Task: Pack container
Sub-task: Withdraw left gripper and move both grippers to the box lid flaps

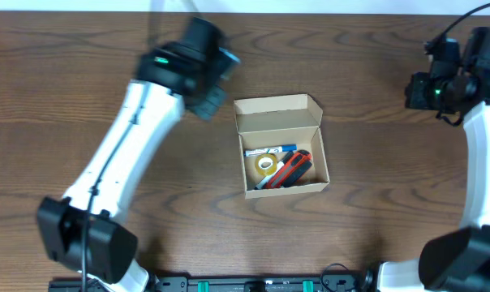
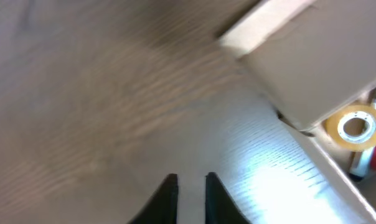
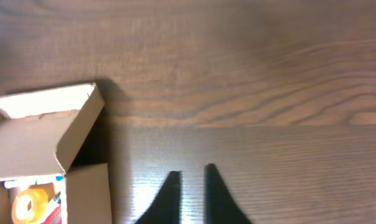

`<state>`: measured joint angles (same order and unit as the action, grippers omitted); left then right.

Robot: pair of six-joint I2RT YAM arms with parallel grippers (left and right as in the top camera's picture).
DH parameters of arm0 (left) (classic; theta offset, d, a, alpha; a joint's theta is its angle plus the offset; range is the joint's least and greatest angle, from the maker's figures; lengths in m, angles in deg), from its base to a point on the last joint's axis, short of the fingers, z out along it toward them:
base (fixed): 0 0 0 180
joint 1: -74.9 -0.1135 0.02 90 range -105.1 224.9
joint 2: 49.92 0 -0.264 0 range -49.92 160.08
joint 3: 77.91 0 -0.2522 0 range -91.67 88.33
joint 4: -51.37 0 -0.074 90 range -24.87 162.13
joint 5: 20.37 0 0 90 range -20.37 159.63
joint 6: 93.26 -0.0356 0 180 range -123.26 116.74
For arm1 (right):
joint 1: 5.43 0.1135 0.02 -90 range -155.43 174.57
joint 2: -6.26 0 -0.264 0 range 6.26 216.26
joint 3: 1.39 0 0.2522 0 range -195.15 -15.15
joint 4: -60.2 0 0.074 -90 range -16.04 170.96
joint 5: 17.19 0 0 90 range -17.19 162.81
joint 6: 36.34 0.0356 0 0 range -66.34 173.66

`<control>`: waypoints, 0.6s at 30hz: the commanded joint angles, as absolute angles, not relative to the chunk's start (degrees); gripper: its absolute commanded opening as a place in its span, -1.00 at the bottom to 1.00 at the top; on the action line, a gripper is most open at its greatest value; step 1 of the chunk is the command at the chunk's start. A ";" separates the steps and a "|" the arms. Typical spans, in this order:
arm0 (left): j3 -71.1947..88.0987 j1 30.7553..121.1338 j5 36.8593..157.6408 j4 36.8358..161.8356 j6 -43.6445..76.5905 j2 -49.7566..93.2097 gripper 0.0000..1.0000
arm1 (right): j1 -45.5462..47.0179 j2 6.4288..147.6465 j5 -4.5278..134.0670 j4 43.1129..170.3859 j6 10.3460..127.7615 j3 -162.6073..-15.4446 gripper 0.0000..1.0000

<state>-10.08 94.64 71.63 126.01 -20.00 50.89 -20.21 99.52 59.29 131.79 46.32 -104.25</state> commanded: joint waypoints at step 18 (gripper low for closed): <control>13.37 81.24 108.99 110.28 -16.41 50.04 -0.88 | -15.08 118.12 54.38 133.29 46.32 -104.16 -0.97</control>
